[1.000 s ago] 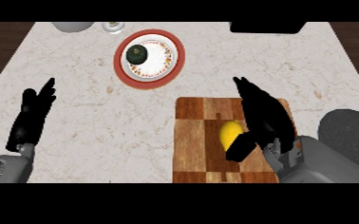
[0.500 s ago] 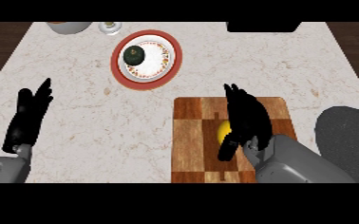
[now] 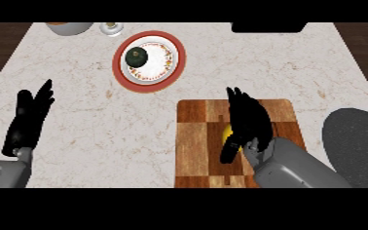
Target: Pick the lemon from the cutting board and place it in the pan
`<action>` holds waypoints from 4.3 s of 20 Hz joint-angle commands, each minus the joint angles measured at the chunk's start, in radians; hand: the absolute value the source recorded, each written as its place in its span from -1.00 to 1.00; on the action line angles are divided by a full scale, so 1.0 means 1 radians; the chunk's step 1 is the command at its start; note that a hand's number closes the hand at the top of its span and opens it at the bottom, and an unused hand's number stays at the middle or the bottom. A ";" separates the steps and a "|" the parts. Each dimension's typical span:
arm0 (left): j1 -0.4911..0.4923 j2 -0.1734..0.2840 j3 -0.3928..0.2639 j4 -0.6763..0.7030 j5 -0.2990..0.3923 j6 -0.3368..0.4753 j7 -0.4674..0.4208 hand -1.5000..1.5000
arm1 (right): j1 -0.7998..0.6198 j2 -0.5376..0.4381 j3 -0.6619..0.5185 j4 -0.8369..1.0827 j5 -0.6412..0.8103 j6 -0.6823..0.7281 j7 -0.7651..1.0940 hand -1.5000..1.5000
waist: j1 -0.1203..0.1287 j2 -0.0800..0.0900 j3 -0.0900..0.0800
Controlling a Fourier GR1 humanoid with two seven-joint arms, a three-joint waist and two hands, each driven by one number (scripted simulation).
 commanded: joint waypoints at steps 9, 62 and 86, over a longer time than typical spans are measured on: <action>0.009 -0.010 0.037 0.031 -0.014 -0.033 -0.046 0.00 | 0.071 0.092 -0.043 0.116 0.094 0.061 0.097 -1.00 | -0.001 0.003 0.000; 0.096 -0.011 0.127 -0.014 -0.041 -0.088 -0.061 0.00 | 1.014 -0.572 -1.175 0.092 -0.479 -0.225 -1.576 1.00 | -0.031 -0.001 0.001; -0.020 -0.086 0.106 0.007 -0.137 -0.093 0.007 0.00 | 0.197 -0.202 -0.890 0.897 -0.230 -0.162 -1.595 1.00 | 0.031 0.011 0.004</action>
